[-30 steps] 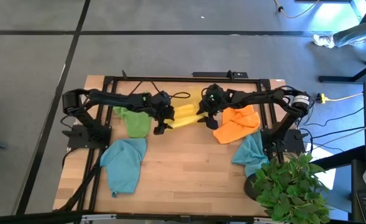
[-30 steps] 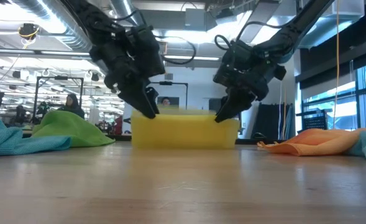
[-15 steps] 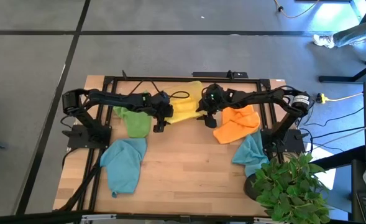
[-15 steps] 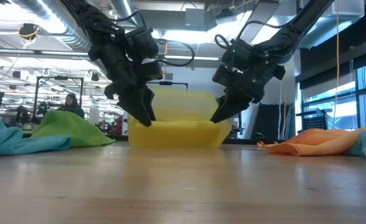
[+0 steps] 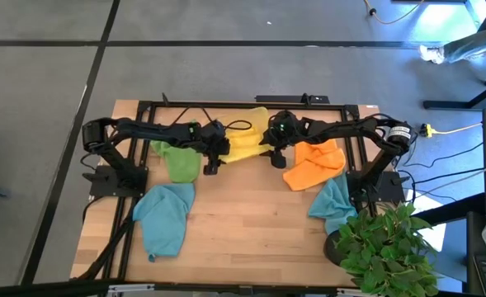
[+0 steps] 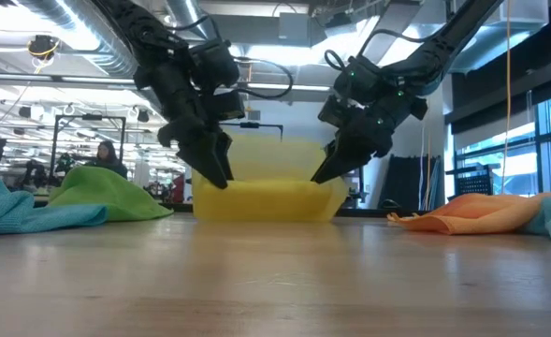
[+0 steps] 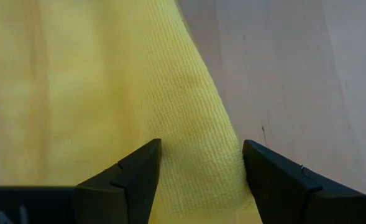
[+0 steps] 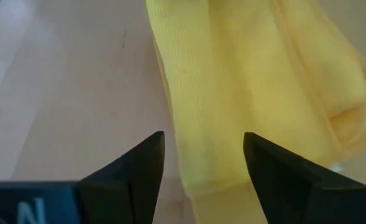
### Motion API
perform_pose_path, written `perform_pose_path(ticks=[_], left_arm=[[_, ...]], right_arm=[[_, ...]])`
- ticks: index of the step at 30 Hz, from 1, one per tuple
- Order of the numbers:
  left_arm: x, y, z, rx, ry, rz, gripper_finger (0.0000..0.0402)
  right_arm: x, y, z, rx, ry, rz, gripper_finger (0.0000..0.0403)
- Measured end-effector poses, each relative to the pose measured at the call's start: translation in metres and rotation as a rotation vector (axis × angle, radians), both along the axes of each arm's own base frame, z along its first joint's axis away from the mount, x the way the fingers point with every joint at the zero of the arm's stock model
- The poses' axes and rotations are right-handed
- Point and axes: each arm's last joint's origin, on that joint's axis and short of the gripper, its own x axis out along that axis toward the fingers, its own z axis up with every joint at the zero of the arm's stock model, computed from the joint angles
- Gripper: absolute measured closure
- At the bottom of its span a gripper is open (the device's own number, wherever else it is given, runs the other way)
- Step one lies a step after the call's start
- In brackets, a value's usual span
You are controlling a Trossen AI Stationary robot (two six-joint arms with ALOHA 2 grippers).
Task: Fold microfiber towels
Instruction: Put the yellow towel into the yellow bin
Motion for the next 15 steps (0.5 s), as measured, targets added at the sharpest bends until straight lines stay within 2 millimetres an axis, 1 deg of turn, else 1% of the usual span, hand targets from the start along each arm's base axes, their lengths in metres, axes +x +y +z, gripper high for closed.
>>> perform_pose_path(ticks=[6, 11, 15], left_arm=[[0.008, 0.003, 0.017, 0.005, -0.011, -0.004, 0.0185], [0.010, 0.007, 0.024, 0.018, -0.022, -0.002, 0.0185], [0.009, 0.012, 0.025, 0.020, -0.024, 0.015, 0.0185]], right_arm=[[0.000, 0.000, 0.000, -0.013, 0.001, 0.004, 0.0183], [0.000, 0.000, 0.000, -0.018, 0.001, 0.008, 0.0183], [0.000, 0.000, 0.000, -0.027, 0.001, 0.016, 0.0183]])
